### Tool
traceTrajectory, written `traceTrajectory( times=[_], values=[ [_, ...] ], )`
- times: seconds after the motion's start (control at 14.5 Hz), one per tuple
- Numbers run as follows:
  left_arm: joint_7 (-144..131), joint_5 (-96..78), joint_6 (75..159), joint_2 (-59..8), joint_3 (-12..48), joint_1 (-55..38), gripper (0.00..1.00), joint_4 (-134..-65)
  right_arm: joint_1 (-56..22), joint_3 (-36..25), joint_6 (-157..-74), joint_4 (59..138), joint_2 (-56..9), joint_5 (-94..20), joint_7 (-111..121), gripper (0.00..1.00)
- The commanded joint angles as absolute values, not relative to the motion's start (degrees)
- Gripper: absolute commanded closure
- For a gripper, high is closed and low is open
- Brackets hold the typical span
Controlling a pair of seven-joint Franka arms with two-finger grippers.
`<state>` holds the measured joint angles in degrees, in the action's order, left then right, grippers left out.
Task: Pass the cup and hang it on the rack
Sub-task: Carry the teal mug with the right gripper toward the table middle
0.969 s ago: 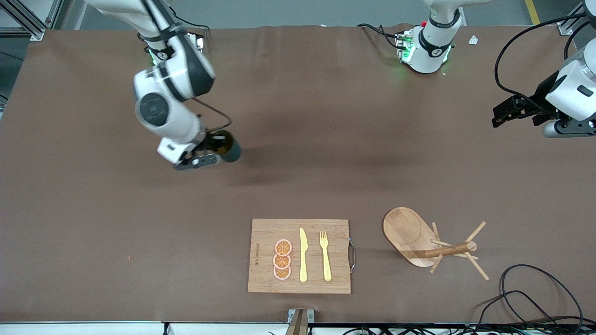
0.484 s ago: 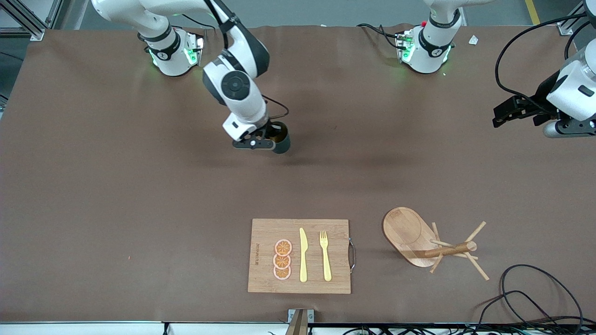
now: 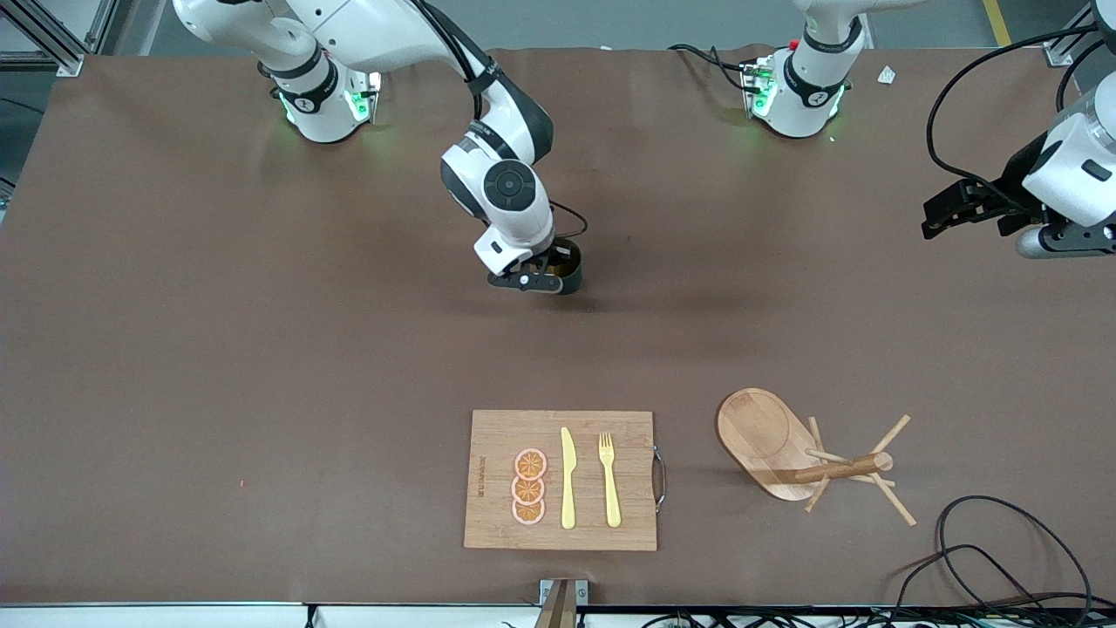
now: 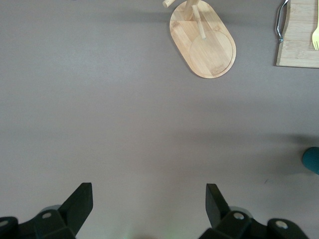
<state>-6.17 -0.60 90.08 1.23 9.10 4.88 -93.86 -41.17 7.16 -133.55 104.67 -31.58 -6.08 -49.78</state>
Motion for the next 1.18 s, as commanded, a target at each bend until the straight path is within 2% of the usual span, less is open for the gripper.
traceTrajectory(
  times=[0.0, 0.07, 0.14, 0.48, 0.83, 1.11],
  values=[
    [-8.52, 0.35, 90.53, 1.32, 9.4, 4.4, 0.0, -93.95, -41.66, 6.5, -133.59, 103.62, -33.05, -4.39, -51.5, 0.51],
    [-9.22, 0.35, 90.61, 0.97, 9.58, 3.96, 0.0, -93.96, -41.49, 6.42, -133.59, 103.62, -33.22, -4.31, -51.42, 0.04],
    [-9.92, 0.35, 90.62, 0.79, 10.19, 3.43, 0.0, -93.96, -41.4, 6.33, -133.51, 103.54, -33.14, -3.87, -51.24, 0.0],
    [-19.13, 0.35, 90.62, 0.7, 15.63, 2.99, 0.0, -94.22, -40.17, 6.5, -130.19, 101.08, -31.65, -3.6, -50.36, 0.0],
    [-38.01, -0.26, 90.79, -0.17, 24.33, 2.9, 0.0, -94.13, -36.4, 6.94, -114.02, 93.61, -28.75, -4.65, -46.42, 0.0],
    [-54.28, -0.18, 91.76, -2.28, 32.33, 2.55, 0.0, -93.43, -29.99, 6.5, -103.83, 93.16, -23.83, -7.21, -33.79, 0.0]
  ],
)
